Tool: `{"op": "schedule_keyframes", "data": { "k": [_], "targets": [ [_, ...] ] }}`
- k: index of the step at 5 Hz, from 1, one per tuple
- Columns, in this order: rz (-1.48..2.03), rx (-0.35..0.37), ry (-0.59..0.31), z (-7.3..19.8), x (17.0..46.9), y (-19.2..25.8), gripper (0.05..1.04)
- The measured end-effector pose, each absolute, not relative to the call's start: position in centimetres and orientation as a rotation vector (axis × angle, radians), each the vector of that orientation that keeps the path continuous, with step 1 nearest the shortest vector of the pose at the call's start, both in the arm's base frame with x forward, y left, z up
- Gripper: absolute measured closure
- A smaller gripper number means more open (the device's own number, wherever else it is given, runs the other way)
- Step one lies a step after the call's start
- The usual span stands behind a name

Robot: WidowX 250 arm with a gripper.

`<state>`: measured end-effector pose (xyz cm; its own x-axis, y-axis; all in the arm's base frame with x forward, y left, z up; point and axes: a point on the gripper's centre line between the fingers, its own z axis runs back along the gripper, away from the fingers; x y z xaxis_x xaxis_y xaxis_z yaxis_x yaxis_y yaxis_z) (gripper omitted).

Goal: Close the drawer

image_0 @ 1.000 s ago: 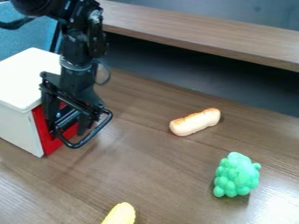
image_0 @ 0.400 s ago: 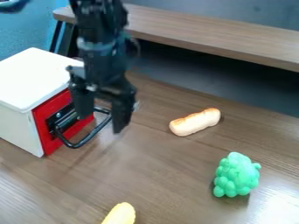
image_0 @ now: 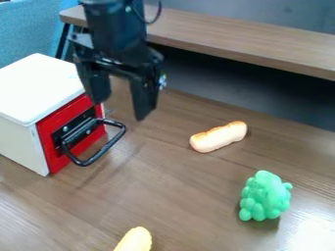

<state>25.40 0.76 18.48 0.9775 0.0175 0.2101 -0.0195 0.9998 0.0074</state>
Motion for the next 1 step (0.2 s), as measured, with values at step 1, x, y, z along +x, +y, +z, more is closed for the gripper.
{"op": "schedule_keyframes", "data": {
  "k": [1],
  "targets": [
    [0.024,0.042,-0.268,19.91,24.62,0.73,0.084]
  ]
}}
